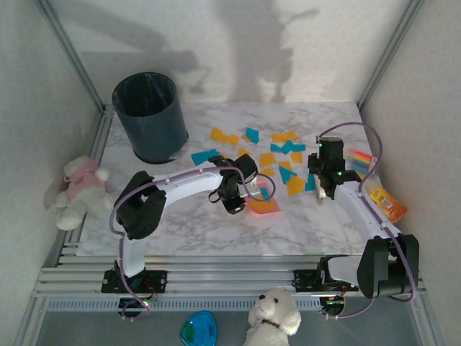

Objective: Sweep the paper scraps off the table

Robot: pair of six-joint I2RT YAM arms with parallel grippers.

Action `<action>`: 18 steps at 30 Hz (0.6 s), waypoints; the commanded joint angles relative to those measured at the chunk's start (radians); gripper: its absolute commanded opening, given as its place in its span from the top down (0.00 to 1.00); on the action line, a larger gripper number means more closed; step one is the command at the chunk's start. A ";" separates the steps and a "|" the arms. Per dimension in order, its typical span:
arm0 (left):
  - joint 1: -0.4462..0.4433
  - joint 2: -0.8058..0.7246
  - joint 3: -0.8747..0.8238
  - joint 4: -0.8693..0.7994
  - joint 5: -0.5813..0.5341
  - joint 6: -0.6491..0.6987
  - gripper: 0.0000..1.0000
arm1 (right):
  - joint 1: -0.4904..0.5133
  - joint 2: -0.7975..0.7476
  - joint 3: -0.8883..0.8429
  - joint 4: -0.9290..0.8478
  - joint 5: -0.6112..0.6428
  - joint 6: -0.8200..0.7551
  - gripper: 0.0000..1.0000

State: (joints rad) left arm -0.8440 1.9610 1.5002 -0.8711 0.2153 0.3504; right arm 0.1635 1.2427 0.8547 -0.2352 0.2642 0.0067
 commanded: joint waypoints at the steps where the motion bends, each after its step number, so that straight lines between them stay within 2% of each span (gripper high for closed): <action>1: -0.010 0.010 0.017 -0.002 -0.031 0.007 1.00 | 0.029 -0.027 -0.027 -0.037 -0.047 -0.014 1.00; 18: -0.021 0.036 0.018 -0.009 -0.045 0.011 1.00 | 0.149 -0.053 -0.034 -0.116 -0.078 -0.005 1.00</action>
State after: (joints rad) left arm -0.8558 1.9774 1.5002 -0.8646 0.1860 0.3508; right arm 0.2939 1.2053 0.8280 -0.2871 0.2302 -0.0086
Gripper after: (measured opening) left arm 0.272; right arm 0.258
